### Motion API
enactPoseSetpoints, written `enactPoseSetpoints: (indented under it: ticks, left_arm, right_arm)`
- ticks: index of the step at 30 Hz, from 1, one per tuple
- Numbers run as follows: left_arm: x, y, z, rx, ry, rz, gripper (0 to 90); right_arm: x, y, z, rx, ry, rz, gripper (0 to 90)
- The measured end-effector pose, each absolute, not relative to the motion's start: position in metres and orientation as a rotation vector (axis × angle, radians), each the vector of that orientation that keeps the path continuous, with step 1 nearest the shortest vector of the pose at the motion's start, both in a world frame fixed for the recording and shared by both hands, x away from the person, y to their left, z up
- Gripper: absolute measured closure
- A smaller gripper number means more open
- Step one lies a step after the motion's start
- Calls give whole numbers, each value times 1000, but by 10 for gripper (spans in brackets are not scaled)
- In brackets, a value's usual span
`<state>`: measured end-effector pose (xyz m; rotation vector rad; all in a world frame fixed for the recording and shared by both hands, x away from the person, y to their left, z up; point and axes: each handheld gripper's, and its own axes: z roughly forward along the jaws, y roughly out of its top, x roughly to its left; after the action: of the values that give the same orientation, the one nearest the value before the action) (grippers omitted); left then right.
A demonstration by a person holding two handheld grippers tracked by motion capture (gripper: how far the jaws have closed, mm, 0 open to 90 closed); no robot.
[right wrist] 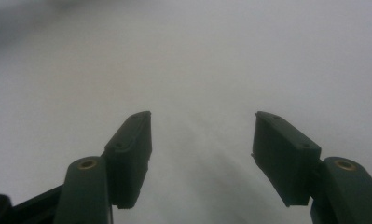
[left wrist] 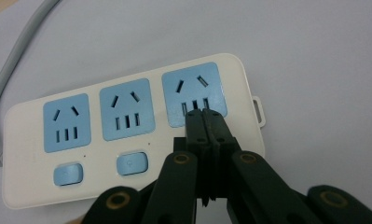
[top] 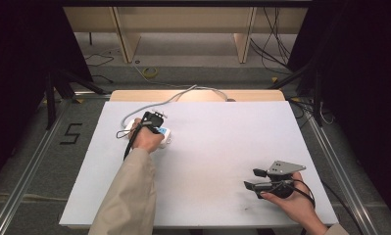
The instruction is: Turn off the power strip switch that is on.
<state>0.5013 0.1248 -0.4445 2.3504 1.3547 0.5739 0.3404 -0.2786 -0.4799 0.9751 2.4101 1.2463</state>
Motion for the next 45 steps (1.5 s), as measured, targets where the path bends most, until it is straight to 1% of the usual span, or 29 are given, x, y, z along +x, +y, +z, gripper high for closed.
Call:
enactPoseSetpoints:
  ticks: [11,14,19,21,23,25,29,36,45]
  left_arm:
    - [501,125,-445,2355,1347,568,900]
    - [500,124,-445,2378,1324,583,900]
    - [500,126,-445,2420,1334,629,900]
    - [500,130,-445,2374,1358,597,900]
    - [498,130,-446,2346,1338,591,900]
    - [497,128,-446,2326,1325,544,900]
    - [498,124,-447,2322,1316,553,900]
    - [498,129,-446,2323,1342,571,900]
    - [498,127,-446,2331,1332,548,900]
  right_arm:
    - [340,-279,-479,980,2410,1245,384]
    - [340,-279,-479,978,2412,1242,384]
    - [339,-279,-479,976,2411,1243,383]
    - [339,-279,-479,978,2410,1244,383]
    - [340,-278,-480,973,2409,1245,383]
    - [340,-278,-480,969,2412,1243,383]
    - [340,-277,-479,971,2412,1239,383]
    - [340,-278,-480,976,2410,1244,382]
    - [340,-277,-480,973,2410,1241,383]
